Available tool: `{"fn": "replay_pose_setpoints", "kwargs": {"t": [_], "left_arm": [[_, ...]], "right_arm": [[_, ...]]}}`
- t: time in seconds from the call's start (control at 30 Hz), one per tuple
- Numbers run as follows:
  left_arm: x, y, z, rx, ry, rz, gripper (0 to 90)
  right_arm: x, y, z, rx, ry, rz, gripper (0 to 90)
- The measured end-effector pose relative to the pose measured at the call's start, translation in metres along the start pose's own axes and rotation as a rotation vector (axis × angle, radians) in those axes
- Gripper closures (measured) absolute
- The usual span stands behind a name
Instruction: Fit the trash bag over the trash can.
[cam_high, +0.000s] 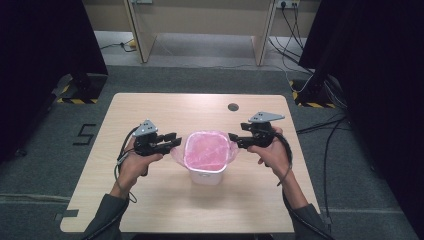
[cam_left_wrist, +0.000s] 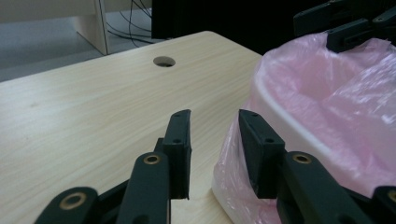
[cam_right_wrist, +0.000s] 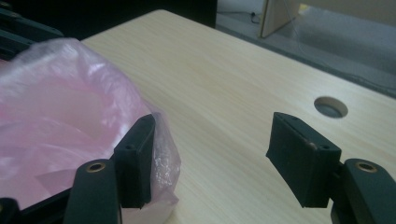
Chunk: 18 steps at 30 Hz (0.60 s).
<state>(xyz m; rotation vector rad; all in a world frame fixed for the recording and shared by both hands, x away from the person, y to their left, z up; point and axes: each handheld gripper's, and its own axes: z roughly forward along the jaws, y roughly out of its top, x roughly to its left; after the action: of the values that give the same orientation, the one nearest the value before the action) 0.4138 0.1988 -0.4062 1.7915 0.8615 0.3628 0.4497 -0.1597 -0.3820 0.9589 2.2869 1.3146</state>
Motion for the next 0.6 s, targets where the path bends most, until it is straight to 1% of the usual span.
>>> {"fn": "replay_pose_setpoints", "kwargs": {"t": [0.07, 0.1, 0.13, 0.17, 0.2, 0.23, 0.27, 0.3, 0.33, 0.37, 0.4, 0.43, 0.53, 0.6], "left_arm": [[-0.002, 0.001, 0.000, 0.004, -0.002, 0.008, 64.9], [-0.005, 0.002, 0.002, 0.021, -0.001, 0.028, 64.8], [-0.007, 0.001, 0.004, 0.029, -0.001, 0.034, 64.8], [-0.007, 0.000, 0.006, 0.037, 0.002, 0.032, 64.7], [-0.007, 0.000, 0.006, 0.037, 0.002, 0.032, 64.5], [-0.004, -0.004, 0.010, 0.050, 0.009, 0.027, 64.5], [-0.004, -0.004, 0.010, 0.050, 0.009, 0.027, 64.9], [0.000, -0.009, 0.013, 0.069, 0.019, 0.025, 65.0], [0.000, -0.009, 0.013, 0.069, 0.019, 0.025, 65.0], [0.002, -0.014, 0.015, 0.083, 0.015, 0.018, 64.9], [0.002, -0.014, 0.015, 0.083, 0.015, 0.018, 64.6], [0.002, -0.017, 0.015, 0.085, 0.015, 0.012, 64.4], [0.000, -0.019, 0.014, 0.087, 0.009, 0.015, 63.9], [-0.001, -0.019, 0.014, 0.088, 0.008, 0.021, 63.7]], "right_arm": [[0.001, 0.002, -0.002, 0.007, 0.004, -0.002, 35.6], [0.000, 0.005, 0.000, 0.045, -0.011, -0.022, 35.8], [-0.002, 0.005, 0.002, 0.054, -0.021, -0.016, 35.9], [-0.005, 0.005, 0.005, 0.061, -0.021, -0.006, 36.3], [-0.005, 0.005, 0.005, 0.061, -0.021, -0.006, 36.3], [-0.009, 0.001, 0.010, 0.105, -0.012, 0.037, 35.1], [-0.009, 0.001, 0.010, 0.105, -0.012, 0.037, 35.1], [-0.012, -0.005, 0.016, 0.160, -0.007, 0.029, 34.3], [-0.012, -0.005, 0.016, 0.160, -0.007, 0.029, 34.3], [-0.013, -0.011, 0.018, 0.175, -0.003, 0.027, 34.4], [-0.013, -0.011, 0.018, 0.175, -0.003, 0.027, 34.4], [-0.013, -0.015, 0.019, 0.160, 0.016, 0.038, 34.4], [-0.014, -0.014, 0.015, 0.121, 0.046, 0.056, 34.4], [-0.014, -0.012, 0.013, 0.111, 0.045, 0.061, 34.3]]}}
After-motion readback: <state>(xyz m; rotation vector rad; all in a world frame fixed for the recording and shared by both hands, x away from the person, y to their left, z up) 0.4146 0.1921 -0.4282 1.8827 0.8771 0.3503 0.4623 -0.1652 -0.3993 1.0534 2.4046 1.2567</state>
